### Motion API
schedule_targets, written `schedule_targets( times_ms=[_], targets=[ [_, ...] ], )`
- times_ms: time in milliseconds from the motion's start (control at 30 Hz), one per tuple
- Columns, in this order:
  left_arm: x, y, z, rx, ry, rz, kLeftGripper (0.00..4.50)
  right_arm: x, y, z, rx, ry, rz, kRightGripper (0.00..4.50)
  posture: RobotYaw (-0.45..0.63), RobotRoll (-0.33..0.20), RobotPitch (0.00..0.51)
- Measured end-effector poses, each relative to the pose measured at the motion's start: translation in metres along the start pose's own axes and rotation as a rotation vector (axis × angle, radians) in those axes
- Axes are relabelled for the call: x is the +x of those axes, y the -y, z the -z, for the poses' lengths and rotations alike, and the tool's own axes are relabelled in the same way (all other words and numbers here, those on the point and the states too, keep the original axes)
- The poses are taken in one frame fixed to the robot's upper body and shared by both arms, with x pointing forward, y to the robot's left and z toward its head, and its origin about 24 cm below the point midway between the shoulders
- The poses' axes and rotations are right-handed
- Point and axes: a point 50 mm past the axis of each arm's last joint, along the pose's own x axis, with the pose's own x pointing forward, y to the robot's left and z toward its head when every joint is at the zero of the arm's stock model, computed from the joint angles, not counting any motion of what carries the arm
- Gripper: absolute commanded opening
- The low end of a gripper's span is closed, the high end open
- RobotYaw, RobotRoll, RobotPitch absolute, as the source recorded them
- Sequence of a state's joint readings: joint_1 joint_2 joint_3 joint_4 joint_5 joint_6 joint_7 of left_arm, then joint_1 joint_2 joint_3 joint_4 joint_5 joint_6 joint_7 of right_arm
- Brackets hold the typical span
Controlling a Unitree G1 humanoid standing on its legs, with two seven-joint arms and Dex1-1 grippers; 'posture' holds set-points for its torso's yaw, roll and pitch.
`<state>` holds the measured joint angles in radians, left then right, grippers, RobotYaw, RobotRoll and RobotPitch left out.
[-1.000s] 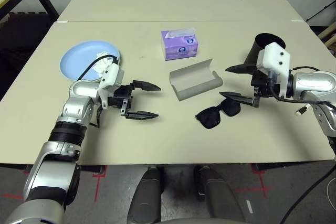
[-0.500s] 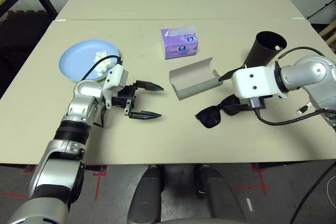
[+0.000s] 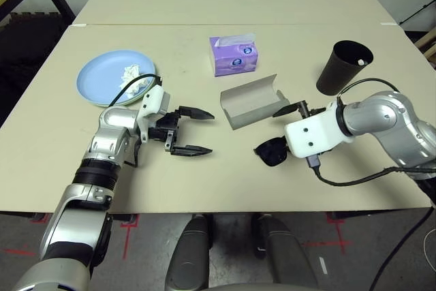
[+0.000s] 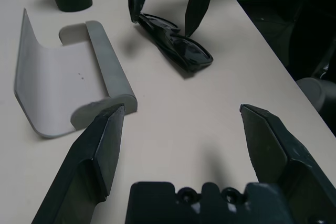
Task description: Organize and tidy the items on the table.
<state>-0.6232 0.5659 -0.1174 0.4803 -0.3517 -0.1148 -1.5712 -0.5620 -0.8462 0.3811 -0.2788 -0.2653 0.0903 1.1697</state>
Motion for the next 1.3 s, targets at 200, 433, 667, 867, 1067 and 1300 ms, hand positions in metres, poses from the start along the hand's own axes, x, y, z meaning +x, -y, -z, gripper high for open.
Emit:
schedule_targets(
  times_ms=[200, 433, 667, 867, 1067, 1300],
  targets=[
    [0.001, 0.000, -0.002, 0.009, 0.000, 0.002, 4.46, -0.004, 0.010, 0.001, -0.051, -0.057, 0.031, 4.50, 0.11, 0.000, 0.200],
    [0.002, 0.001, -0.003, 0.013, -0.001, 0.000, 4.46, -0.004, 0.022, 0.000, -0.096, -0.059, 0.025, 4.50, 0.13, 0.000, 0.195],
    [0.002, 0.001, -0.003, 0.014, -0.003, -0.007, 4.46, -0.004, 0.020, 0.000, -0.126, -0.065, -0.066, 4.50, 0.14, 0.000, 0.188],
    [0.002, 0.001, -0.003, 0.012, -0.004, -0.008, 4.46, -0.006, 0.018, -0.001, -0.127, -0.081, -0.110, 4.50, 0.13, 0.000, 0.189],
    [0.002, 0.001, -0.002, 0.012, -0.008, -0.005, 4.46, -0.007, 0.017, -0.002, -0.105, -0.103, -0.121, 4.50, 0.12, 0.000, 0.187],
    [0.002, 0.002, -0.001, 0.023, -0.043, 0.012, 4.46, -0.006, 0.017, -0.004, -0.082, -0.103, -0.119, 4.50, 0.12, 0.000, 0.187]
  ],
)
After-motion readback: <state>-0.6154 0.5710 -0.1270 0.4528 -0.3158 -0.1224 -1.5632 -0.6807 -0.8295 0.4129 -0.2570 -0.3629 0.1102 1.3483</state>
